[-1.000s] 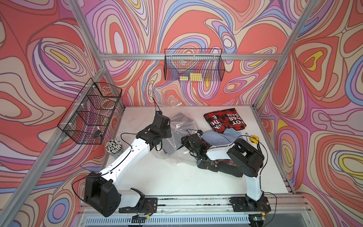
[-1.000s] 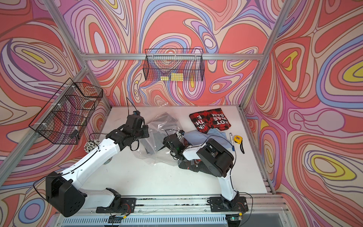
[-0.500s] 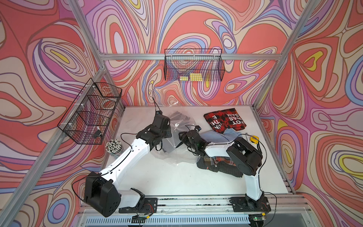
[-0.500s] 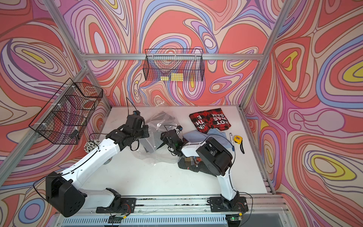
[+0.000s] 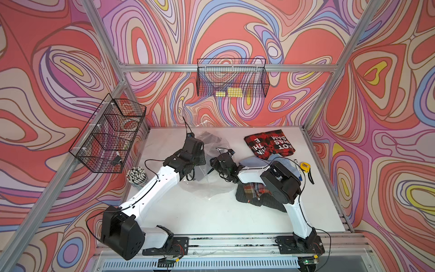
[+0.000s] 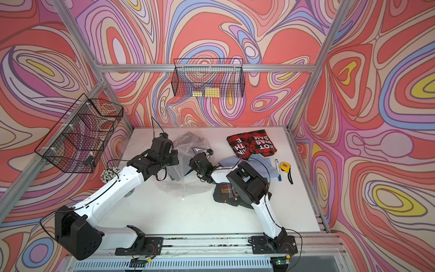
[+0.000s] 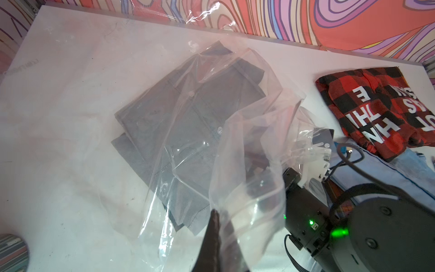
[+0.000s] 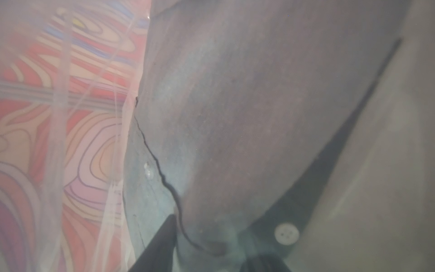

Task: Take the shirt out of the vacuum bag
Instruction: Take out the shirt from the vacuum bag.

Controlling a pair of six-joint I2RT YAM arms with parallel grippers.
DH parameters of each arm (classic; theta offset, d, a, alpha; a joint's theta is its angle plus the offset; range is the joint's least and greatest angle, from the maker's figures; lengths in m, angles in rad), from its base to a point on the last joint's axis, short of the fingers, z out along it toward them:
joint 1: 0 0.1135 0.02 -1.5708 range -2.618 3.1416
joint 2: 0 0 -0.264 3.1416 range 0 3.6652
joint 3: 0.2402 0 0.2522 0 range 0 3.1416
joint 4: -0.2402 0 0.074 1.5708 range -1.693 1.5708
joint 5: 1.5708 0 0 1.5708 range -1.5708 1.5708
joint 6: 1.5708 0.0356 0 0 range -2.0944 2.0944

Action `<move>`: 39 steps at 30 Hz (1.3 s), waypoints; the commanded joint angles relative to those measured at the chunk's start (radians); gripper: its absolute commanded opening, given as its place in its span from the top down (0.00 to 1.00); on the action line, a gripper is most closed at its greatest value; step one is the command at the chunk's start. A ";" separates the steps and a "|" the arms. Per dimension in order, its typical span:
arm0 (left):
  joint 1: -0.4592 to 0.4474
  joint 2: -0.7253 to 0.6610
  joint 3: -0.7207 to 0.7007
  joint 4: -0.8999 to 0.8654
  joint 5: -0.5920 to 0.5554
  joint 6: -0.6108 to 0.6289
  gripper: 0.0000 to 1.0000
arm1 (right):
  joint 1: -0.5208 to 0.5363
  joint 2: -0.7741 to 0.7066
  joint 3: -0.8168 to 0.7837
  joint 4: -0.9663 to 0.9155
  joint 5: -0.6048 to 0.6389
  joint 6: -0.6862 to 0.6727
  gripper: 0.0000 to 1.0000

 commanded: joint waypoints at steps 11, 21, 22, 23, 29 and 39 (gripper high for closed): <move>0.006 -0.012 -0.010 0.013 0.014 -0.004 1.00 | -0.021 0.033 0.115 -0.056 -0.055 -0.075 1.00; 0.006 -0.002 -0.005 0.005 -0.008 -0.010 1.00 | -0.015 -0.175 -0.041 -0.029 -0.100 -0.098 1.00; 0.007 0.001 -0.004 0.004 -0.009 -0.011 1.00 | -0.012 -0.200 -0.071 -0.012 -0.109 -0.098 1.00; 0.007 0.004 -0.002 0.003 -0.009 -0.011 1.00 | -0.007 -0.223 -0.097 -0.006 -0.114 -0.100 1.00; 0.009 0.033 0.017 -0.017 -0.011 -0.017 1.00 | 0.047 -0.355 -0.204 -0.045 -0.126 -0.124 1.00; 0.010 0.049 0.020 -0.017 -0.008 -0.022 1.00 | 0.056 -0.618 -0.415 -0.084 -0.088 -0.125 1.00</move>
